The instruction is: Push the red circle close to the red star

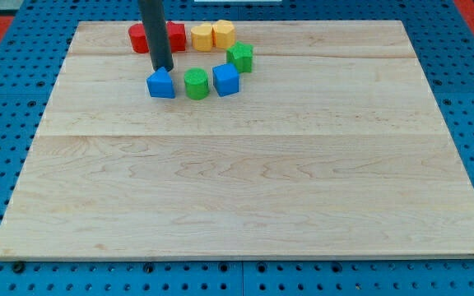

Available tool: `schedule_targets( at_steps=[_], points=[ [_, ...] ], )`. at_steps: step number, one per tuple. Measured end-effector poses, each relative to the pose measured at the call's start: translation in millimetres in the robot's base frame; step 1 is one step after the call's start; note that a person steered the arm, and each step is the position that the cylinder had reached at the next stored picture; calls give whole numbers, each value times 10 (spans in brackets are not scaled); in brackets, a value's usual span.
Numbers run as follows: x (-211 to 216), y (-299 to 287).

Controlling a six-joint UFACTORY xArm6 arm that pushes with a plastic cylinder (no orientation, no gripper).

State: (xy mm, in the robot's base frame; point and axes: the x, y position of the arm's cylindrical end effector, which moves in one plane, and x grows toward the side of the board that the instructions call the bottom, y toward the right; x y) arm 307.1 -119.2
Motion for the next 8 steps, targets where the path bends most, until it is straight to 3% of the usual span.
schedule_targets(
  at_steps=[3,5,6,8],
  points=[
    [-1,-71],
    [-761,-1179],
    [-1115,-1169],
    [-1051,-811]
  ],
)
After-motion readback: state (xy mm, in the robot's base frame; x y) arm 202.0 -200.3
